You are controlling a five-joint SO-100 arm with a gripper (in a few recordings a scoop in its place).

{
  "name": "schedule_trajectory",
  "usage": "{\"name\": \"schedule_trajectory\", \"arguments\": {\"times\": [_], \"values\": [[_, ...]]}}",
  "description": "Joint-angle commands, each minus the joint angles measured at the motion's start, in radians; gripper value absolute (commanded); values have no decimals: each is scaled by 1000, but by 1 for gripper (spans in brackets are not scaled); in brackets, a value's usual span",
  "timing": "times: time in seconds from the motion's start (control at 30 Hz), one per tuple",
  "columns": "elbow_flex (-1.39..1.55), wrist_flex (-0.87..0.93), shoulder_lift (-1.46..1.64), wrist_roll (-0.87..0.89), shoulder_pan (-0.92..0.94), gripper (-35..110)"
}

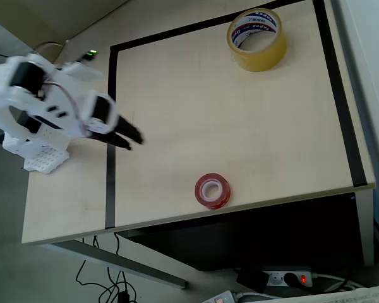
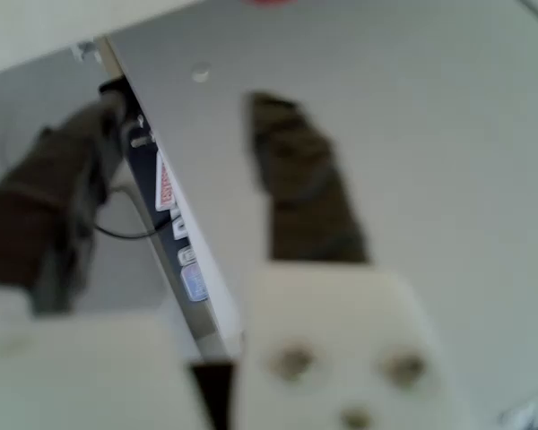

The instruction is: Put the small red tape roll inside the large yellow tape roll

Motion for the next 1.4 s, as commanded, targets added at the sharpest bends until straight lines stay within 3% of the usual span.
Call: {"name": "schedule_trajectory", "arguments": {"times": [0.0,0.23,0.43,1.23,1.37], "values": [[-218,5,-121,-25,14,26],[-503,44,-394,-17,28,31],[-1173,296,-862,-6,52,31],[-1281,296,-1166,44,69,29],[-1295,296,-1197,57,58,7]]}}
